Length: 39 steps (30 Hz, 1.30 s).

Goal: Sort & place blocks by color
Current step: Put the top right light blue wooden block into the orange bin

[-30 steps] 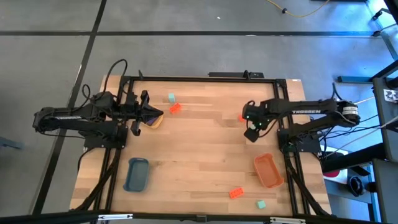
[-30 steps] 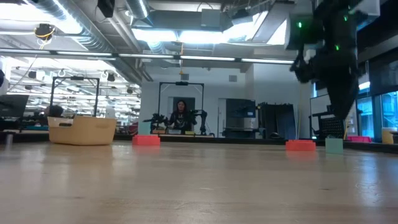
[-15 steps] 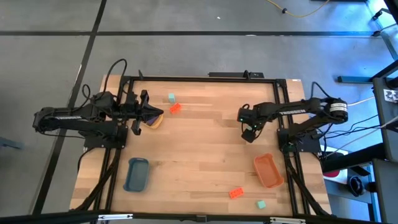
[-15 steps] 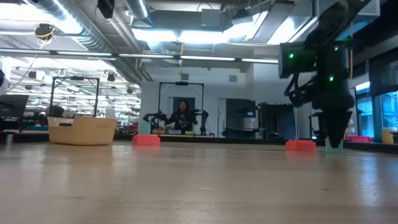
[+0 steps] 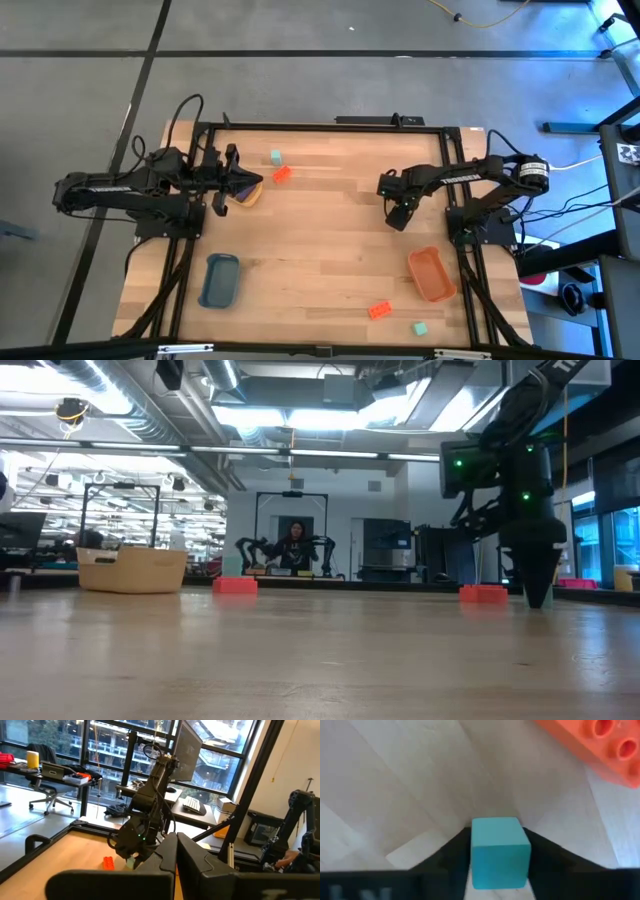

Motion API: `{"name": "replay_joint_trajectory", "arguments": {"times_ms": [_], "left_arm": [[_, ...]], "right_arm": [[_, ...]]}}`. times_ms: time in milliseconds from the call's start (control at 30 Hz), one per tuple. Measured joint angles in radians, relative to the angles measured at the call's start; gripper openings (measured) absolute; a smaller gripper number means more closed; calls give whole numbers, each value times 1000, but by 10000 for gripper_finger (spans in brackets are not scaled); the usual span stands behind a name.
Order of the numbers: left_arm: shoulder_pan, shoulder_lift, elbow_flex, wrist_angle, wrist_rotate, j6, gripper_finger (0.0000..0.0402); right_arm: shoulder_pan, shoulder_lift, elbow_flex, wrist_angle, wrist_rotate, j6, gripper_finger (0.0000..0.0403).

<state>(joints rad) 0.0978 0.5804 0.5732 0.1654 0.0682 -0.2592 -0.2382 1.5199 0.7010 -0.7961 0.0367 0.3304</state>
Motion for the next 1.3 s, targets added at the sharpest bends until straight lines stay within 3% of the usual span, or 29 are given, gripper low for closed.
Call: {"name": "replay_joint_trajectory", "arguments": {"times_ms": [67, 300, 467, 533, 667, 800, 933, 1033, 1300], "left_arm": [[0, 0, 0, 0, -2, 0, 0], [0, 0, 0, -5, -9, -1, 0], [0, 0, 0, -20, -8, -17, 0], [0, 0, 0, -22, -8, -26, 0], [0, 0, 0, -23, -8, -26, 0], [0, 0, 0, -23, -8, -31, 0], [0, 0, 0, -23, -8, -57, 0], [0, 0, 0, -23, -7, -80, 0], [0, 0, 0, -25, -6, -98, 0]], "right_arm": [[0, -8, -1, -10, 3, -10, 132], [40, -125, 20, -124, 11, -17, 134], [174, -327, 18, -109, 5, 172, 134], [247, -398, 17, -11, 4, 290, 134], [375, -462, -4, 352, 85, 403, 134], [419, -408, -6, 728, 192, 343, 134], [384, -345, 5, 1035, 206, 218, 134], [341, -327, 50, 1099, 158, 145, 134], [273, -329, 153, 1067, 24, 34, 134]]}}
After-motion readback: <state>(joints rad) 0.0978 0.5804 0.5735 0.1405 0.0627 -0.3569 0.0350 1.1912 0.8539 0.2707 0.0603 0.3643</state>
